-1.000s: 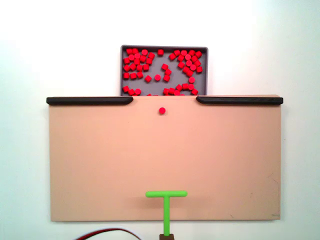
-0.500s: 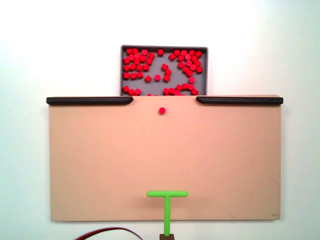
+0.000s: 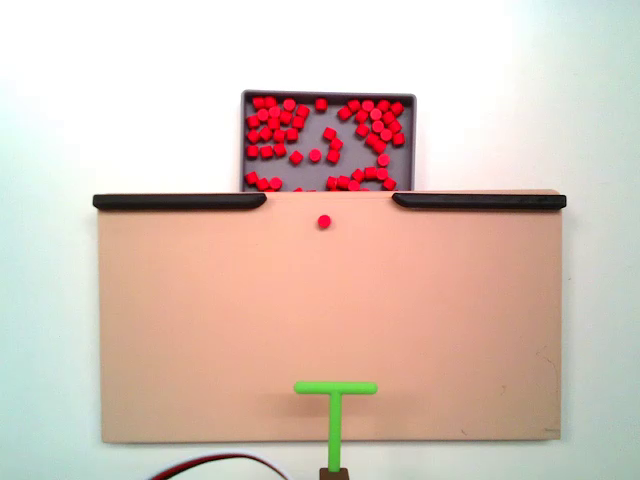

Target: Push granules from bottom to the grey container

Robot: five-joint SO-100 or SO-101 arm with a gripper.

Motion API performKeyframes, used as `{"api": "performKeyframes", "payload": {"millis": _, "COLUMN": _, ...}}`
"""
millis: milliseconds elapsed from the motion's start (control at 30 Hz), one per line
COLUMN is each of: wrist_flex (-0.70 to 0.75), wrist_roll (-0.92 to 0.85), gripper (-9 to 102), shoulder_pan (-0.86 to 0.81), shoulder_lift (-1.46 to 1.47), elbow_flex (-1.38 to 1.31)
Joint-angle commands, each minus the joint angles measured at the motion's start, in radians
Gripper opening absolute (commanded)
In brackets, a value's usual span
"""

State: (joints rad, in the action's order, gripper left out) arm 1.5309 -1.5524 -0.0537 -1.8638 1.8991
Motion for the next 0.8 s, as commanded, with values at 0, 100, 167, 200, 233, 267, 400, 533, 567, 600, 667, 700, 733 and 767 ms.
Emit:
{"api": "performKeyframes", "payload": {"millis": 0, "wrist_flex": 0.005, "wrist_roll": 0.008, "gripper": 0, "shoulder_pan": 0.008, "shoulder_lift": -0.003, "elbow_flex": -0.021}}
{"api": "performKeyframes", "payload": {"millis": 100, "wrist_flex": 0.005, "wrist_roll": 0.011, "gripper": 0, "shoulder_pan": 0.008, "shoulder_lift": -0.003, "elbow_flex": -0.021}}
{"api": "performKeyframes", "payload": {"millis": 167, "wrist_flex": 0.005, "wrist_roll": 0.012, "gripper": 0, "shoulder_pan": 0.006, "shoulder_lift": -0.003, "elbow_flex": -0.021}}
{"api": "performKeyframes", "payload": {"millis": 200, "wrist_flex": 0.005, "wrist_roll": 0.012, "gripper": 0, "shoulder_pan": 0.006, "shoulder_lift": -0.003, "elbow_flex": -0.021}}
{"api": "performKeyframes", "payload": {"millis": 233, "wrist_flex": 0.005, "wrist_roll": 0.012, "gripper": 0, "shoulder_pan": 0.006, "shoulder_lift": -0.003, "elbow_flex": -0.021}}
{"api": "performKeyframes", "payload": {"millis": 267, "wrist_flex": 0.005, "wrist_roll": 0.012, "gripper": 0, "shoulder_pan": 0.006, "shoulder_lift": -0.003, "elbow_flex": -0.021}}
{"api": "performKeyframes", "payload": {"millis": 400, "wrist_flex": 0.005, "wrist_roll": 0.015, "gripper": 0, "shoulder_pan": 0.006, "shoulder_lift": -0.003, "elbow_flex": -0.021}}
{"api": "performKeyframes", "payload": {"millis": 533, "wrist_flex": 0.005, "wrist_roll": 0.018, "gripper": 0, "shoulder_pan": 0.006, "shoulder_lift": -0.003, "elbow_flex": -0.021}}
{"api": "performKeyframes", "payload": {"millis": 567, "wrist_flex": 0.005, "wrist_roll": 0.018, "gripper": 0, "shoulder_pan": 0.006, "shoulder_lift": -0.003, "elbow_flex": -0.021}}
{"api": "performKeyframes", "payload": {"millis": 600, "wrist_flex": 0.005, "wrist_roll": 0.018, "gripper": 0, "shoulder_pan": 0.006, "shoulder_lift": -0.002, "elbow_flex": -0.021}}
{"api": "performKeyframes", "payload": {"millis": 667, "wrist_flex": 0.005, "wrist_roll": 0.02, "gripper": 0, "shoulder_pan": 0.006, "shoulder_lift": -0.002, "elbow_flex": -0.021}}
{"api": "performKeyframes", "payload": {"millis": 700, "wrist_flex": 0.005, "wrist_roll": 0.02, "gripper": 0, "shoulder_pan": 0.006, "shoulder_lift": -0.002, "elbow_flex": -0.021}}
{"api": "performKeyframes", "payload": {"millis": 733, "wrist_flex": 0.005, "wrist_roll": 0.02, "gripper": 0, "shoulder_pan": 0.006, "shoulder_lift": -0.002, "elbow_flex": -0.021}}
{"api": "performKeyframes", "payload": {"millis": 767, "wrist_flex": 0.005, "wrist_roll": 0.02, "gripper": 0, "shoulder_pan": 0.006, "shoulder_lift": -0.002, "elbow_flex": -0.021}}
